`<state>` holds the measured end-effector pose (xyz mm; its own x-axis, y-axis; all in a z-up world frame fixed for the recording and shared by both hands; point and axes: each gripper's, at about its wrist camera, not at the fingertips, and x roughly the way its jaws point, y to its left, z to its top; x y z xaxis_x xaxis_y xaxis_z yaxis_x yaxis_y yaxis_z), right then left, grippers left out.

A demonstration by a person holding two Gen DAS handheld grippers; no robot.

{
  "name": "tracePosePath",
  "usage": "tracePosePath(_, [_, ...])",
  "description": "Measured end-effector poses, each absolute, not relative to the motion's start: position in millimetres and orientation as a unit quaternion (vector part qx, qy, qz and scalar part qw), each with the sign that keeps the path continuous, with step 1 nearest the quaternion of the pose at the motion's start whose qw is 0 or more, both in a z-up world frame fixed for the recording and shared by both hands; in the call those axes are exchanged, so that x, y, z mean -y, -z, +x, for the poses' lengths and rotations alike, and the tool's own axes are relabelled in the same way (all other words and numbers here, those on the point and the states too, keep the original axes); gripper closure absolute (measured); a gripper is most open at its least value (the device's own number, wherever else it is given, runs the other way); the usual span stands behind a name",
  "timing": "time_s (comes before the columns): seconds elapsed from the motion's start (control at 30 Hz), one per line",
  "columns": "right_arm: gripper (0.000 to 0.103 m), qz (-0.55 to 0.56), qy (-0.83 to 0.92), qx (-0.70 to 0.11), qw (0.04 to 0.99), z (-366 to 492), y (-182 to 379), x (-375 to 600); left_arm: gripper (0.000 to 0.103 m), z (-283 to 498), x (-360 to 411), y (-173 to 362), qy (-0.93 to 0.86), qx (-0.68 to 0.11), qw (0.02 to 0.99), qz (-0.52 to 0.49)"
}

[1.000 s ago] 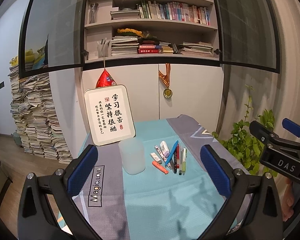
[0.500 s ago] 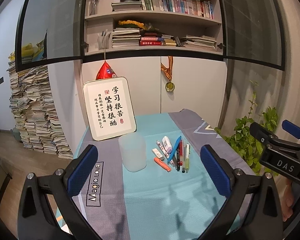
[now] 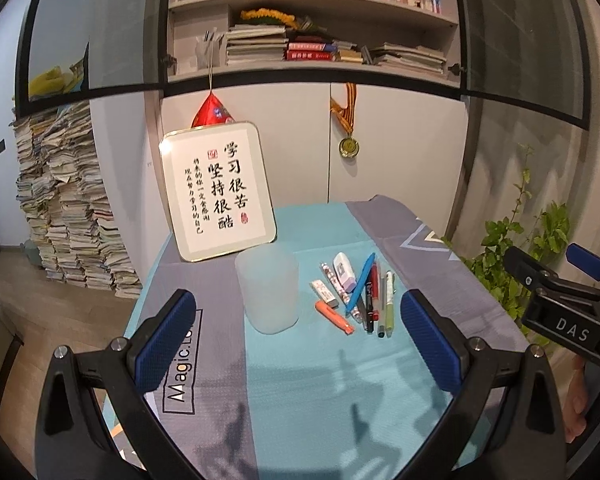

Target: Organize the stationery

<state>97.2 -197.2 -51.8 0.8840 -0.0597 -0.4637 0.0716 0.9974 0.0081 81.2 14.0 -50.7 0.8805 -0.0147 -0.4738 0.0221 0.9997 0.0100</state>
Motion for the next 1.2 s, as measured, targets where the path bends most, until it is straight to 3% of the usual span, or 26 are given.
tracePosePath(0.7, [0.002, 0.006, 0.006, -0.305, 0.952, 165.5, 94.8, 194.0, 0.001, 137.2, -11.2, 86.4, -0.015, -0.306, 0.952, 0.013])
tracePosePath(0.97, [0.052, 0.025, -0.031, -0.354, 0.934, 194.5, 112.1, 201.6, 0.002, 154.6, -29.6, 100.3, -0.035, -0.327, 0.944, -0.006])
tracePosePath(1.07, [0.060, 0.044, -0.046, -0.382, 0.922, 209.2, 123.0, 206.8, 0.008, 161.2, -33.1, 106.4, -0.034, -0.338, 0.940, -0.013])
tracePosePath(1.2, [0.060, 0.072, -0.054, -0.415, 0.905, 226.2, 140.1, 209.9, 0.011, 169.8, -25.8, 114.4, -0.024, -0.356, 0.934, -0.006])
